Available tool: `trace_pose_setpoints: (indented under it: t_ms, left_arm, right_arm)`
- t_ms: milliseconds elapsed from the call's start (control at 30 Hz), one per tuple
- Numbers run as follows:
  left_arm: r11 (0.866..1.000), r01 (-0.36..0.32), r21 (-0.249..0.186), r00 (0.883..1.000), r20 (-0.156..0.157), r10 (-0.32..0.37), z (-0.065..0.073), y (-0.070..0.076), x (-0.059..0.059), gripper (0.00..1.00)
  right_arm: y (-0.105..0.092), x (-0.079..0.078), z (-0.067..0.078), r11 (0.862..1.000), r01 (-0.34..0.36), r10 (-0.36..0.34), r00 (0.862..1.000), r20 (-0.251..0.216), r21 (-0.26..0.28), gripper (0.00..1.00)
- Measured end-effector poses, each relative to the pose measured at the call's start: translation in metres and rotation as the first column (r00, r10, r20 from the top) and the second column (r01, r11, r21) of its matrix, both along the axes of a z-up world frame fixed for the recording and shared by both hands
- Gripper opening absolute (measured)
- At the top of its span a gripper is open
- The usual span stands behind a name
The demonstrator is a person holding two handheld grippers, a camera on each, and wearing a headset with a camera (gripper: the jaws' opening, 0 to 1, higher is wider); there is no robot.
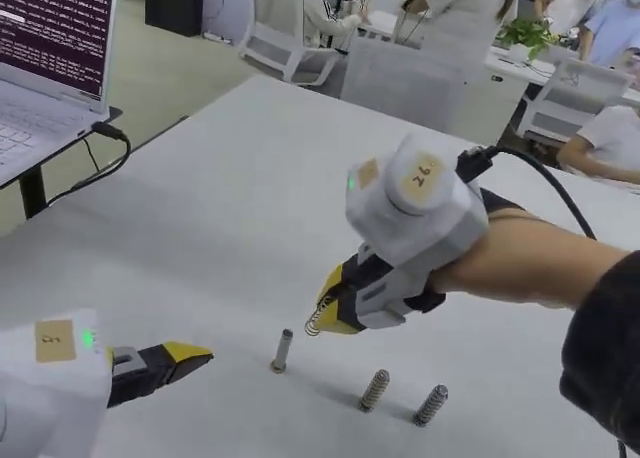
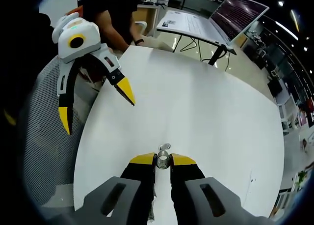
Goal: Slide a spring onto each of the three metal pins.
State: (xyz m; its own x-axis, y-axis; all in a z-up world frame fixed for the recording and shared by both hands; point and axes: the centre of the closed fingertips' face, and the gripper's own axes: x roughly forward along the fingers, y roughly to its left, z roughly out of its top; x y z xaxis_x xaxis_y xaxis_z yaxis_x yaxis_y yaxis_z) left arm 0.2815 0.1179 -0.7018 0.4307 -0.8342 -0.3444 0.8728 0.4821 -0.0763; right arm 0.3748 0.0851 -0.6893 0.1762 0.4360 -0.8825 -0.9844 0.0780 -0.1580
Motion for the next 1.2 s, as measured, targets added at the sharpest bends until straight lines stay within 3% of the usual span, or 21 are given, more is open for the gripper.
trace_pose_setpoints:
  t_ms: [300, 1200]
  left_arm:
    - [1.0, 0.005, 0.006, 1.0, 0.02, -0.005, 0.004, 0.0, -0.002, 0.76]
    - [1.0, 0.006, -0.009, 1.0, -0.004, -0.006, 0.002, 0.0, -0.002, 0.72]
  right_arm:
    - [0.015, 0.007, -0.01, 0.999, -0.033, 0.032, 0.999, -0.024, -0.024, 0.08]
    - [0.015, 0.015, -0.037, 0.997, -0.037, 0.031, 0.996, -0.084, -0.073, 0.08]
